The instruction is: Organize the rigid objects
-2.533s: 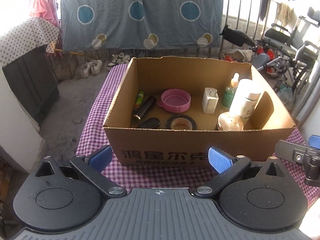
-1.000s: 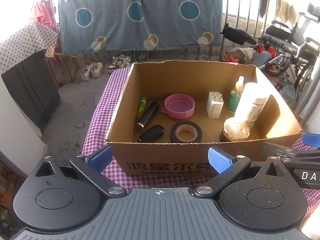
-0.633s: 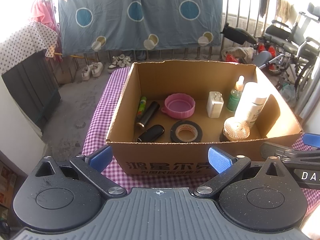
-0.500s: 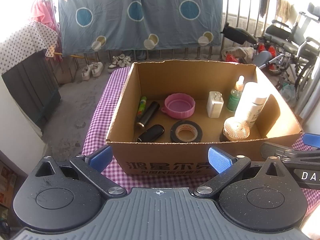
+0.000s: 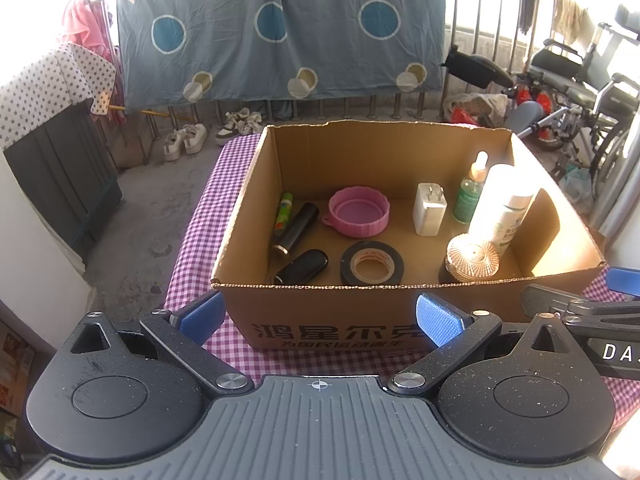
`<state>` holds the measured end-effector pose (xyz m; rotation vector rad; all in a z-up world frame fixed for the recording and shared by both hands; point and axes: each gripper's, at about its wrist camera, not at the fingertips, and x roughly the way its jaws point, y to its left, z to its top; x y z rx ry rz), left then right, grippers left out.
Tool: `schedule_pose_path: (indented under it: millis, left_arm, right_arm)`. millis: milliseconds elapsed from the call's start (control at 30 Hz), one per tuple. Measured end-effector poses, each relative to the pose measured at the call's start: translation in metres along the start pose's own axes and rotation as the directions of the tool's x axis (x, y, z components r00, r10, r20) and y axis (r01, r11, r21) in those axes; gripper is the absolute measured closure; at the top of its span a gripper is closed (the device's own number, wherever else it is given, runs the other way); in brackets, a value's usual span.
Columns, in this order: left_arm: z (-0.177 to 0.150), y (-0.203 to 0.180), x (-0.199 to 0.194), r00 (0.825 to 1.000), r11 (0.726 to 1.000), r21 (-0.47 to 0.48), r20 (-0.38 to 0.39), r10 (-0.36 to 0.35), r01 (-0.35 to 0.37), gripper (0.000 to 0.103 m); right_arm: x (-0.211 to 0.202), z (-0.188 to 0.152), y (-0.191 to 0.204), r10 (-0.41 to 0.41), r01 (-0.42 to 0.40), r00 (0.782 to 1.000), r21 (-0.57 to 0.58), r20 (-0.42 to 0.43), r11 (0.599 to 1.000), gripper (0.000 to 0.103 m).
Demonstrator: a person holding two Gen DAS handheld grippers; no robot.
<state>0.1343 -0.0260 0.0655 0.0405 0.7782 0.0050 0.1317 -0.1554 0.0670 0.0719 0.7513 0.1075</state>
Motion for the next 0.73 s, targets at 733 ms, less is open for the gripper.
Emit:
schedule_pose_path:
  millis: [733]
  left_arm:
    - [0.0006,-0.0003,-0.0002,1.0,1.0,-0.001,-0.002,0.001,-0.001,0.001]
  right_arm:
    - [-0.0044,-0.0044,0.0013,-0.008,0.008,1.0,0.014,-0.002,1.0,0.0]
